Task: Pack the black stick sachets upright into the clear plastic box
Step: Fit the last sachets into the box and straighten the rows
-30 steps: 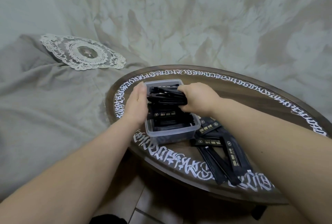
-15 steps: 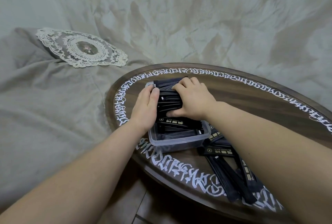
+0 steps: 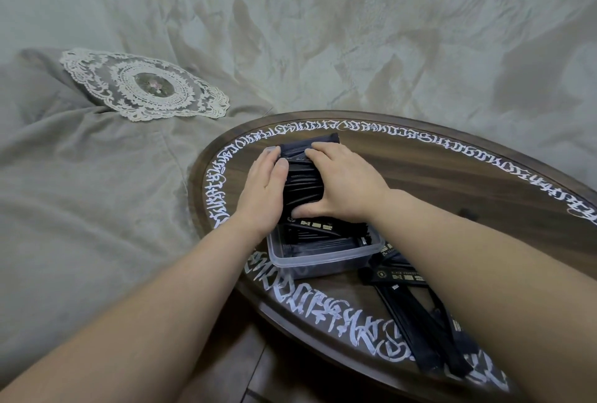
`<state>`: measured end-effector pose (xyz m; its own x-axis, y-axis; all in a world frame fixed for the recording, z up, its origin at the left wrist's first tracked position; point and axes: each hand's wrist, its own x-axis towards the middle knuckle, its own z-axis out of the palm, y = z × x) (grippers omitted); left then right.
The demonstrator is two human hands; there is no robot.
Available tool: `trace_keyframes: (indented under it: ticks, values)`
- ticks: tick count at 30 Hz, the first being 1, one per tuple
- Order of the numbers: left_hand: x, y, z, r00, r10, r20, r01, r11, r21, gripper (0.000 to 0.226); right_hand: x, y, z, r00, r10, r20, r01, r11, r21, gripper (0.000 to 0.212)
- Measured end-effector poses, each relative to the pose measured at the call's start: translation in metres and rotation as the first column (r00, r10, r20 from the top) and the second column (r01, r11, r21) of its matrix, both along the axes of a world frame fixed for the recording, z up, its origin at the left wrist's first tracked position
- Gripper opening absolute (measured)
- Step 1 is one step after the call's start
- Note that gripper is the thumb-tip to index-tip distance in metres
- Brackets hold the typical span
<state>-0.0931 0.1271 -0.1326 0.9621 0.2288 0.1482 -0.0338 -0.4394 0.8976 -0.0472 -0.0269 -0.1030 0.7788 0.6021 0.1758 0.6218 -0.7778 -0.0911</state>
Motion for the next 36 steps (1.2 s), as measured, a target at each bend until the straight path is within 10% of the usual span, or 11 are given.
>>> trace_keyframes:
  ticks: [10, 18, 28, 36]
  values:
    - [-0.004, -0.004, -0.001, 0.999, -0.032, -0.033, 0.03, 0.998, -0.062, 0.052, -0.004, -0.027, -0.003, 0.979, -0.06, -0.196, 0.107, 0.965, 0.237, 0.107]
    - [-0.031, -0.015, 0.009, 0.999, -0.044, -0.014, 0.047, 0.952, 0.303, 0.063, -0.041, -0.07, 0.001, 0.97, -0.199, -0.141, 0.24, 0.888, 0.392, 0.087]
    - [-0.099, -0.066, 0.014, 0.923, -0.284, 0.259, -0.013, 0.65, 0.759, 0.034, -0.114, -0.113, -0.013, 0.961, -0.243, -0.131, 0.27, 0.922, 0.279, 0.067]
    - [-0.111, -0.099, -0.014, 0.868, -0.365, -0.337, 0.475, 0.409, 0.779, 0.046, -0.138, -0.139, -0.048, 0.907, -0.249, -0.34, 0.181, 0.959, -0.217, 0.083]
